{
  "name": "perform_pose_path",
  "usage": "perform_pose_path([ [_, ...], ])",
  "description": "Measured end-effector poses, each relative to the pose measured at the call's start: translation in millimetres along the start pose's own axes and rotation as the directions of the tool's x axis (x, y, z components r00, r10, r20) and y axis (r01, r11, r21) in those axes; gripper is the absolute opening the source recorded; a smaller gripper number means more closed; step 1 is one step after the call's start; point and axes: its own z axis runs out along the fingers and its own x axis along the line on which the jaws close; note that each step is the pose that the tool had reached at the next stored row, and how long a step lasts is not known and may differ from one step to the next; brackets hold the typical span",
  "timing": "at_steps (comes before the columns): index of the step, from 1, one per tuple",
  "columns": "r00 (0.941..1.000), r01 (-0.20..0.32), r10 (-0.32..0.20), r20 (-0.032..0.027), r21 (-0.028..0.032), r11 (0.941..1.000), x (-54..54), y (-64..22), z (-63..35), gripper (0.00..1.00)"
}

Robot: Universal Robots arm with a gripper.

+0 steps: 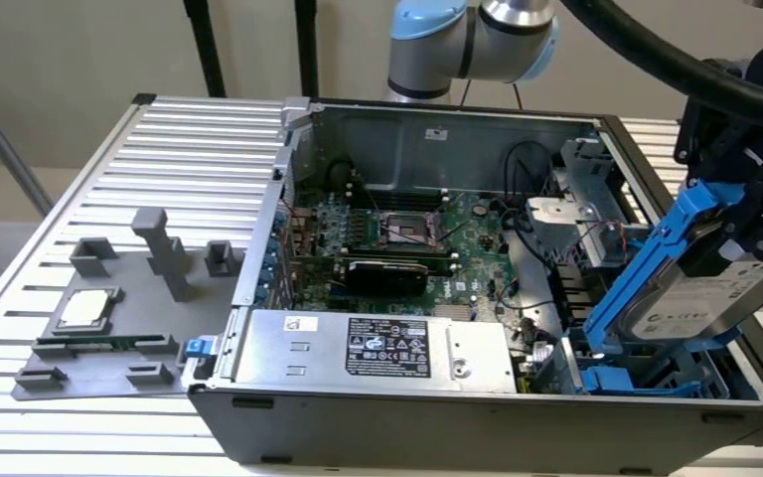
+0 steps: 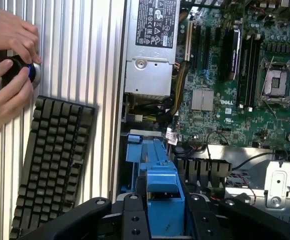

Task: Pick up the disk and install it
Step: 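Insert the disk into the insertion slot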

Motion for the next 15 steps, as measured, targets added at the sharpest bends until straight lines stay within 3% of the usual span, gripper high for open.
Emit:
perform_pose_path([
  [6,0.9990,-0.045,0.045,-0.0002,-0.0014,0.9990,-0.8,0.0,5.4,0.00],
  [15,0.9987,-0.050,0.050,-0.0061,-0.0015,0.9987,-3.2,-0.3,13.5,0.00],
])
